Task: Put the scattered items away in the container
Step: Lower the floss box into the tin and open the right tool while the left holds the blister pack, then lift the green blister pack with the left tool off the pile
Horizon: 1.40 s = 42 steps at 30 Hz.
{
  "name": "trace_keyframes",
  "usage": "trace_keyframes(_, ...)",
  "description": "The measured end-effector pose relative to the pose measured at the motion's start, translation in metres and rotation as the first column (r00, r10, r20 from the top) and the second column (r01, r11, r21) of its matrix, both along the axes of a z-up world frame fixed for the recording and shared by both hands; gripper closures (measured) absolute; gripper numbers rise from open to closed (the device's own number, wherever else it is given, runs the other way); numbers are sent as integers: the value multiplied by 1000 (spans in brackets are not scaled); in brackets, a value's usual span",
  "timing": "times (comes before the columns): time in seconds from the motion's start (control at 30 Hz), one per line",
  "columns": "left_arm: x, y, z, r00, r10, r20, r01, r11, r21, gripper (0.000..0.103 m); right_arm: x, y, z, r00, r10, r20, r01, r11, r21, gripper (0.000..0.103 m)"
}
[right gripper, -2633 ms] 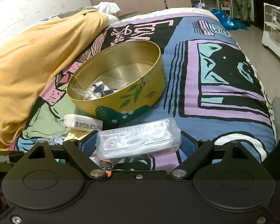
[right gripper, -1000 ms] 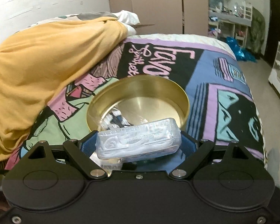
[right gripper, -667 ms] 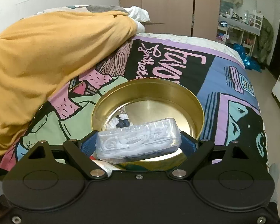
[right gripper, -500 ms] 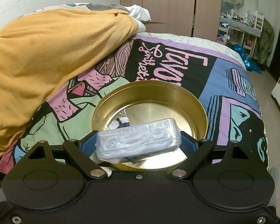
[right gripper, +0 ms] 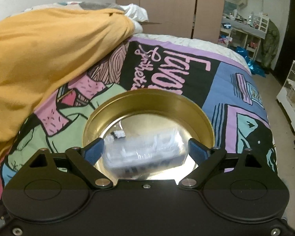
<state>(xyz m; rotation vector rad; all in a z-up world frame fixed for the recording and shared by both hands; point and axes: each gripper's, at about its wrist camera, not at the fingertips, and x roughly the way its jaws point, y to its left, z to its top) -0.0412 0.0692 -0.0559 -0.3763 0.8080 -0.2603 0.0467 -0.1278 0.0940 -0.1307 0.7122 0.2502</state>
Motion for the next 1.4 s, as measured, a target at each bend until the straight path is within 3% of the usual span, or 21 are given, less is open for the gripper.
trace_keyframes(0.4,0,-1,0,1000,-2,-2,2,1000,8,36,-44,-32,3,1000,18,15,-18,1000,26,0)
trace_keyframes(0.73,0,-5,0,1000,-7,-8,8,999,34,36,-95,-76,-30,999,-22,-34,22,1000,13,0)
trace_keyframes(1.0,0,-8,1,1000,-12,-6,12,998,60,36,-118,-93,-49,999,-46,-25,46,998,-32,0)
trace_keyframes(1.4,-1,-11,2,1000,-11,-7,12,996,88,36,-128,-104,-79,995,-66,-80,69,997,43,0)
